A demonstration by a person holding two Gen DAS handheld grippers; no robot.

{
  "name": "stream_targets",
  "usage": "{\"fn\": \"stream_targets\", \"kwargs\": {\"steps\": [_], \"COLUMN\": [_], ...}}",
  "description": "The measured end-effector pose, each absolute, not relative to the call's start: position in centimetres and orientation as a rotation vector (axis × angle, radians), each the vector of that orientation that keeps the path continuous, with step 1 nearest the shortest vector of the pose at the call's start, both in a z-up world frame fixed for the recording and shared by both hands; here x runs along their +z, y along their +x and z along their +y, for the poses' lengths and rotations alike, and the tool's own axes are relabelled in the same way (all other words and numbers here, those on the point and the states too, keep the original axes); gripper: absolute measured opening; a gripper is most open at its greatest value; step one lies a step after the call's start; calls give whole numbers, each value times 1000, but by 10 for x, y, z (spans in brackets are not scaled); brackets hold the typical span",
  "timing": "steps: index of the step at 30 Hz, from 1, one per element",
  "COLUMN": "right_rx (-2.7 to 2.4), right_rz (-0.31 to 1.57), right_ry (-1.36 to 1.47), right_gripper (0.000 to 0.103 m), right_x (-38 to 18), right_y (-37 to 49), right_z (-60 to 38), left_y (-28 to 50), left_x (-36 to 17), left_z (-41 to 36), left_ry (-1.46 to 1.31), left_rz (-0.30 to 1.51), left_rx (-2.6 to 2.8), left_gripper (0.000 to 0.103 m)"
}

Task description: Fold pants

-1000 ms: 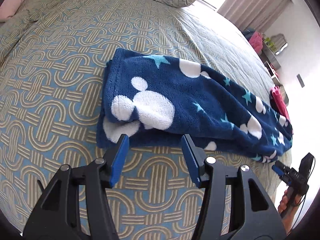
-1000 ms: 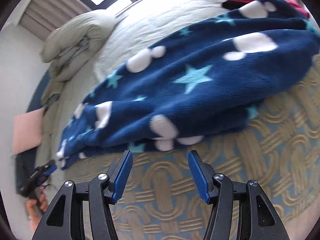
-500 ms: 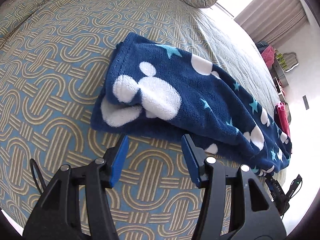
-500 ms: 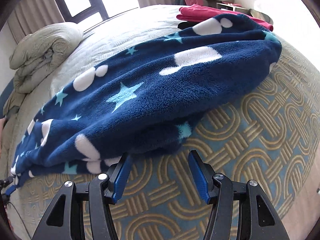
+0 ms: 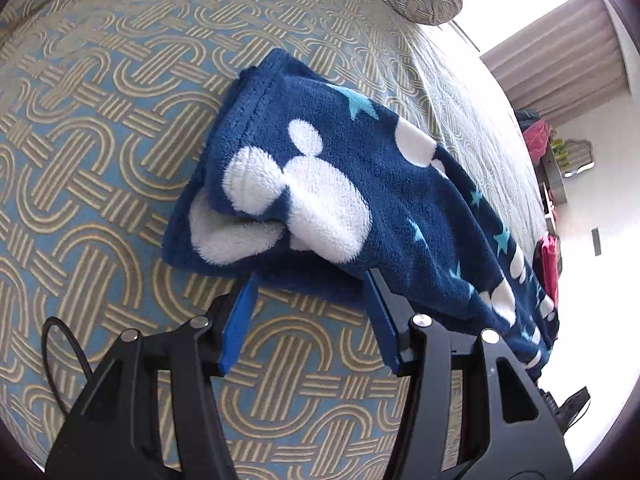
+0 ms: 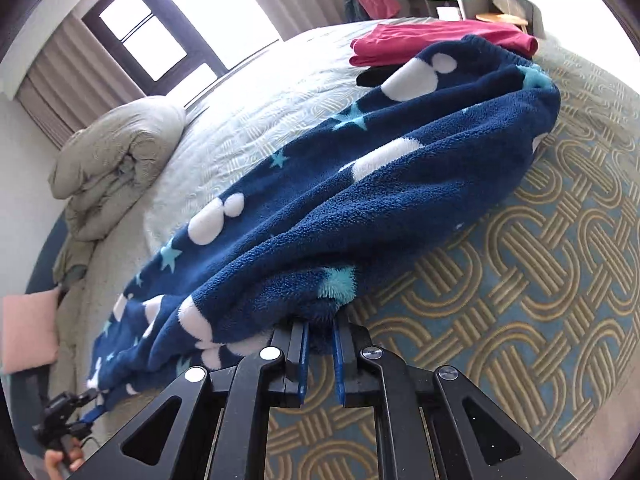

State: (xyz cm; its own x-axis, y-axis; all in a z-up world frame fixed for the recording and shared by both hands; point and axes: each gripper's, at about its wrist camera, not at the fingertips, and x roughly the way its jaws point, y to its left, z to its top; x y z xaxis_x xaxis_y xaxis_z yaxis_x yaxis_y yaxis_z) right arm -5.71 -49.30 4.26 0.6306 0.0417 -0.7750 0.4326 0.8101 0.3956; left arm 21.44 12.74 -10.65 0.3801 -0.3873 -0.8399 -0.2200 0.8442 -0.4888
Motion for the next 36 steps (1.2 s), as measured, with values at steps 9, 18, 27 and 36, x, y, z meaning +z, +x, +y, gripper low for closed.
{"fn": "stream_targets", "kwargs": {"steps": [9,18,27,36], "right_rx": [-231,-359,-216,-252], "right_rz": [893,805,973,1011], "right_ry": [626,678,510,294], "right_gripper": [9,1,19,68], "right_x": [35,54,24,9], "right_y": [-60,-93,-103,-31], "right_z": [-494,-513,-507,-473], "left_y": [238,232,235,231], "left_x": [-118,-98,-114,-112], "left_z": [141,146,130,128], "left_ry": [-728,-601,-525,-556], "left_rz": [1193,1117,1150,1166], "left_rx": [-67,-101,-65,-85], "left_gripper": [56,9,14,49]}}
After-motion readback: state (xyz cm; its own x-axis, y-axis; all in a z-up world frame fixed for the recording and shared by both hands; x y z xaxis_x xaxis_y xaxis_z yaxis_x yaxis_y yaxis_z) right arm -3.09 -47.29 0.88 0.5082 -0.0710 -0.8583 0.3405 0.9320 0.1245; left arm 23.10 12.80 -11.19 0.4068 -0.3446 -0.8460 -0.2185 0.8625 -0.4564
